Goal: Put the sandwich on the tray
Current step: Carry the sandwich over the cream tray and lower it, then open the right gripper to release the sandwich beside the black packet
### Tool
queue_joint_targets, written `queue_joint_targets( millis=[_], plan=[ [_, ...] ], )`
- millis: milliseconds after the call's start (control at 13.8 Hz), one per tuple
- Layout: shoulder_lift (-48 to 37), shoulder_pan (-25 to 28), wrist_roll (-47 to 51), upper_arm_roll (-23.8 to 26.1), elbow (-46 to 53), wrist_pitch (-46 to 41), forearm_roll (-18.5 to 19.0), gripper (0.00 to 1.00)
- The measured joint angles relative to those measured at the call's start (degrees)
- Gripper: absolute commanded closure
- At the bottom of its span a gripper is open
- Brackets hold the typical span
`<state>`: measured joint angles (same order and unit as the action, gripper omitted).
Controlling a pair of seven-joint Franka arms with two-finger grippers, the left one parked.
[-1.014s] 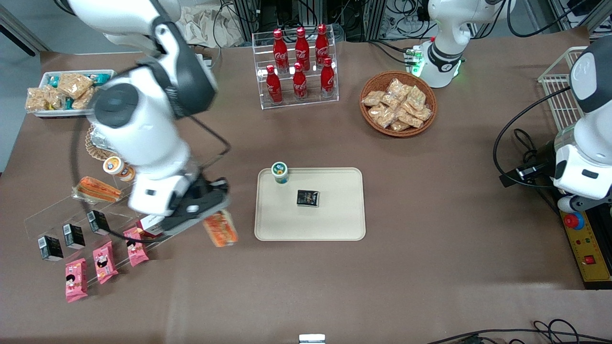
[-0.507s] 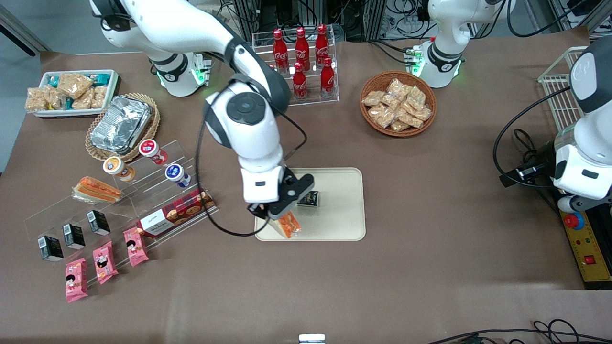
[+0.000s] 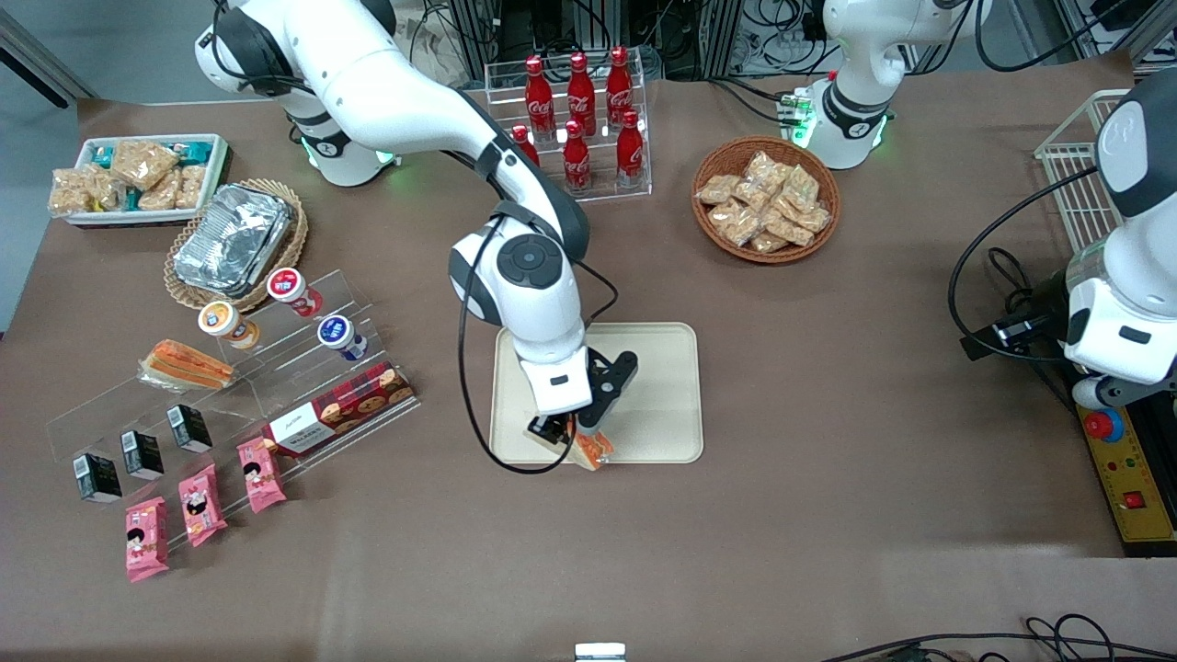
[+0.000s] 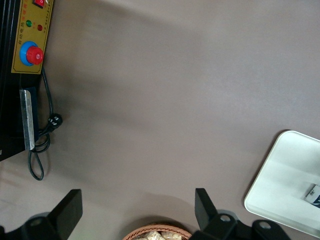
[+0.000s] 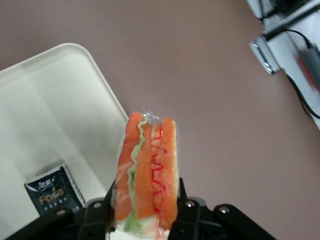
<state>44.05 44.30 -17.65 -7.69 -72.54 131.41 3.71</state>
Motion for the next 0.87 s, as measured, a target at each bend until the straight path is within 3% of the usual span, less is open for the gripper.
queue_joint_targets(
  millis=[725, 797, 870],
  plan=[
    [5.43, 3.59, -6.51, -0.13, -1.15, 5.13, 0.03, 0.52],
    [5.59, 3.59, -6.60, -0.15, -1.15, 5.22, 0.03, 0.45],
    [5.63, 3.58, -6.61, -0.16, -1.16, 5.23, 0.03, 0.00]
  ],
)
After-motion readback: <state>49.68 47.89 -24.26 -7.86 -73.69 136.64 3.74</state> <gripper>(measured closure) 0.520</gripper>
